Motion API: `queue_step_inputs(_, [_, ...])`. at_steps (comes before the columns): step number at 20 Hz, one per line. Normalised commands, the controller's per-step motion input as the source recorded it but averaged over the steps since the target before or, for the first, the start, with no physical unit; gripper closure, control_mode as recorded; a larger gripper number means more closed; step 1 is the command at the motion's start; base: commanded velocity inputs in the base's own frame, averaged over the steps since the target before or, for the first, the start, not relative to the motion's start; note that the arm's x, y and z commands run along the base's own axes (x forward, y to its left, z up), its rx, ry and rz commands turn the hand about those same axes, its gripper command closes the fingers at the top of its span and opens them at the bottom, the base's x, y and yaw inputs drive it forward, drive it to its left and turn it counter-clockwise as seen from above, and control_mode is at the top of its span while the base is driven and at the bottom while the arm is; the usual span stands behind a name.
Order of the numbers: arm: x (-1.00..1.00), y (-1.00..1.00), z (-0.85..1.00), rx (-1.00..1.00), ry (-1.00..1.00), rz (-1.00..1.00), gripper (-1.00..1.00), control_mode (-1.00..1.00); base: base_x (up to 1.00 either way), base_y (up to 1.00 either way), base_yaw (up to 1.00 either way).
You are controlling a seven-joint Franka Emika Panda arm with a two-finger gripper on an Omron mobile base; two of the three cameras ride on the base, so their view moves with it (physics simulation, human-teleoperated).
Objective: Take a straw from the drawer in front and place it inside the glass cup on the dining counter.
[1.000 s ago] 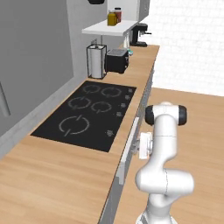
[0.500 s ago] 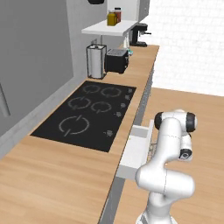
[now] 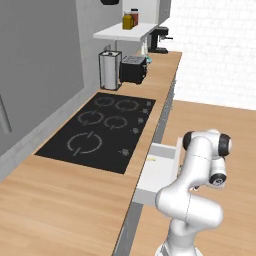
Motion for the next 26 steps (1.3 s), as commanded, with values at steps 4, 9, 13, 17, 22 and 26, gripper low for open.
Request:
queue_step_inputs(4, [-0.22, -0.30, 0.17, 0.00, 0.00, 0.00, -1.00, -1.00, 0.00, 0.00, 0.00])
queue_step_inputs(9, [-0.16, -0.37, 0.45, 0.00, 0.00, 0.00, -1.00, -1.00, 0.00, 0.00, 0.00])
queue_step_inputs(13, [-0.27, -0.19, 0.78, -0.01, -0.01, 0.00, -1.00, -1.00, 0.00, 0.00, 0.00])
queue_step_inputs(17, [-0.27, 0.00, 0.91, -0.09, -0.05, 0.00, -1.00, -1.00, 0.00, 0.00, 0.00])
queue_step_inputs(22, [-0.19, 0.01, 0.89, -0.15, -0.04, 0.00, -1.00, -1.00, 0.00, 0.00, 0.00])
queue_step_inputs(26, [-0.20, 0.02, 0.92, -0.17, -0.07, 0.00, -1.00, -1.00, 0.00, 0.00, 0.00])
